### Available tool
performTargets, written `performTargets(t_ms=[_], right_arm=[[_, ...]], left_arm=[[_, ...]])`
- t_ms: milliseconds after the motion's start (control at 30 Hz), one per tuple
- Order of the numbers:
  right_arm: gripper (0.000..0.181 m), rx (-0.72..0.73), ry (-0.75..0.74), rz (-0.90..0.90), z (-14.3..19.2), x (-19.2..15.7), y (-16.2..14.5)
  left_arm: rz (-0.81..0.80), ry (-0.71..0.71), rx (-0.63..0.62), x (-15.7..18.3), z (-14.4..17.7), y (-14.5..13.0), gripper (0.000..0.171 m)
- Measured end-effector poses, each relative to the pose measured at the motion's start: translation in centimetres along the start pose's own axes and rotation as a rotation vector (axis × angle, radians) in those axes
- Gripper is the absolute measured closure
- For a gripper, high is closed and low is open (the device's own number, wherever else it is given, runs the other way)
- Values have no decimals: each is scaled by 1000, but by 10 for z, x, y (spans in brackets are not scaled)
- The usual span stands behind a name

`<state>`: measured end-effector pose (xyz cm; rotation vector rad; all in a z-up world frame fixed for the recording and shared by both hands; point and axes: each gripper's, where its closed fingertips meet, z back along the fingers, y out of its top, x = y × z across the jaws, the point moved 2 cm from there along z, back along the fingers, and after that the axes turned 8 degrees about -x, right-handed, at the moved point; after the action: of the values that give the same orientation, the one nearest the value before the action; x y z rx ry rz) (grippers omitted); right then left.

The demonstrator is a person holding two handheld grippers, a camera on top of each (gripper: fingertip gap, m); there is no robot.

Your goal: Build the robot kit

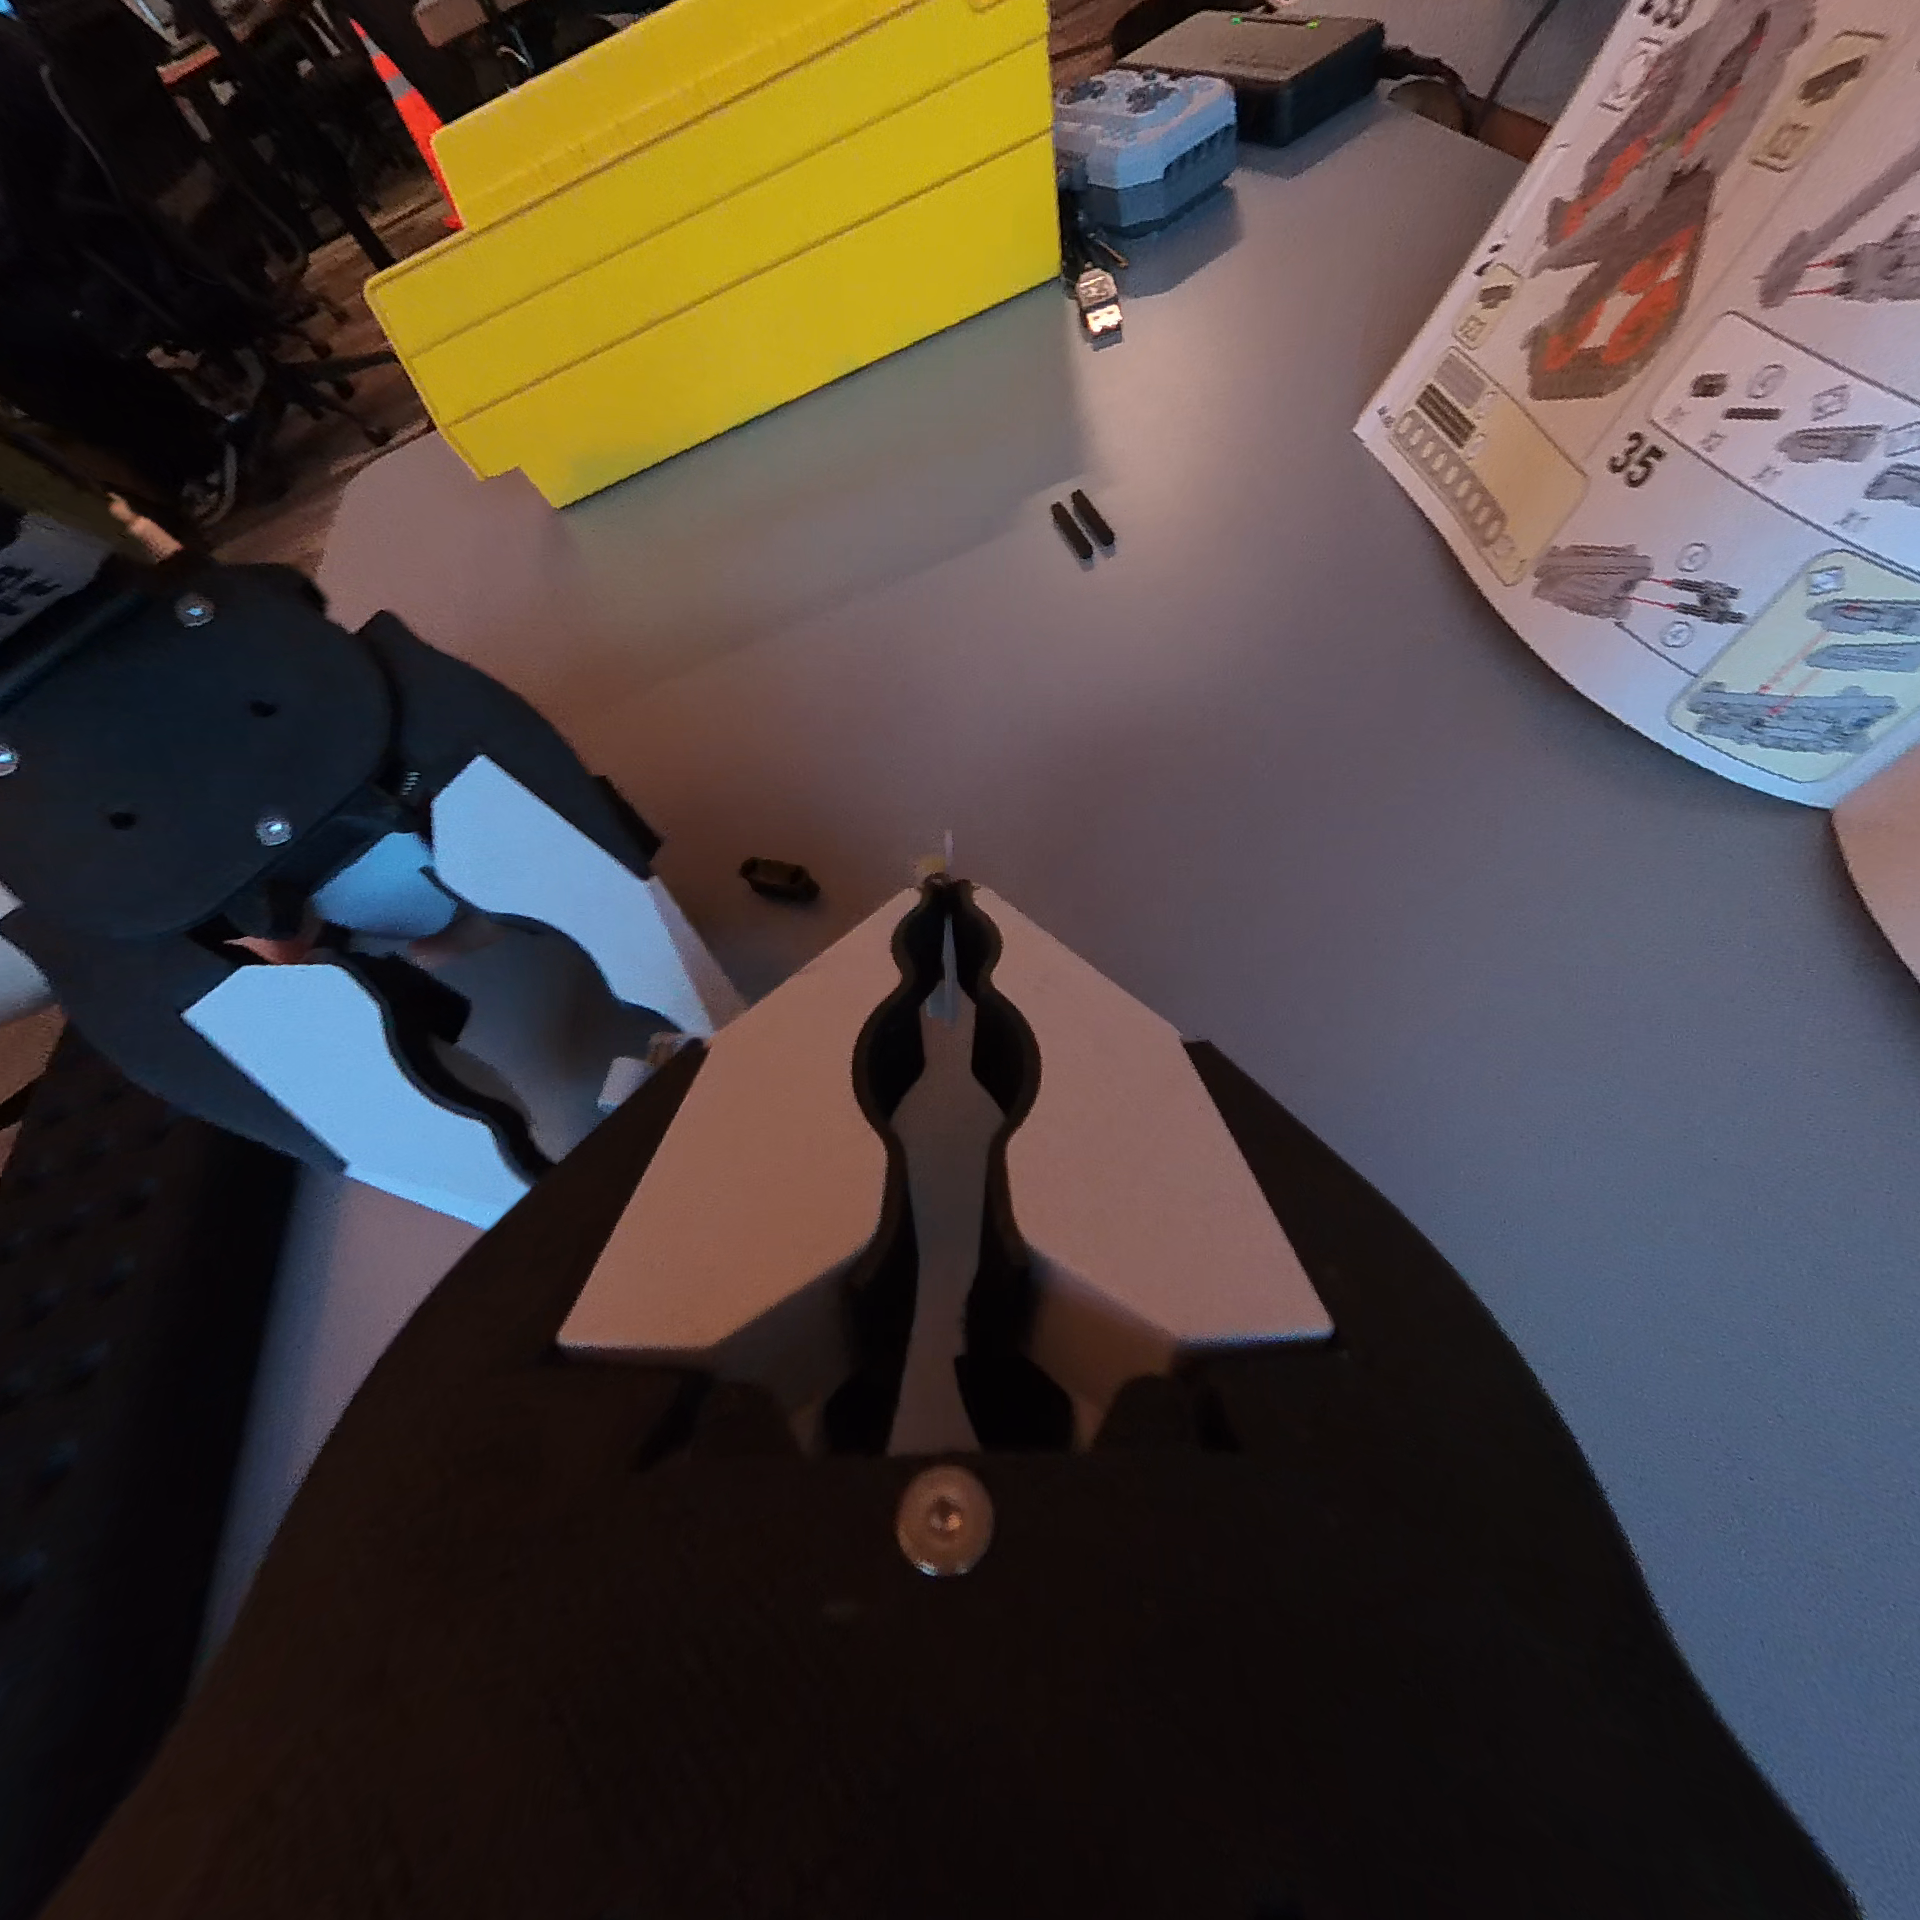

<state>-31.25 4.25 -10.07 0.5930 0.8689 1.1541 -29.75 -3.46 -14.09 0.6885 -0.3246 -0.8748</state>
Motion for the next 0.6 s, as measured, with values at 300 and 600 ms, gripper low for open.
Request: performTargets(t_ms=[300, 600], right_arm=[[180, -14, -56, -7, 9, 10, -5], [180, -15, -92, -20, 16, 21, -8]], left_arm=[[-11, 56, -16, 7, 7, -8, 127], [-105, -117, 160, -11, 13, 31, 120]])
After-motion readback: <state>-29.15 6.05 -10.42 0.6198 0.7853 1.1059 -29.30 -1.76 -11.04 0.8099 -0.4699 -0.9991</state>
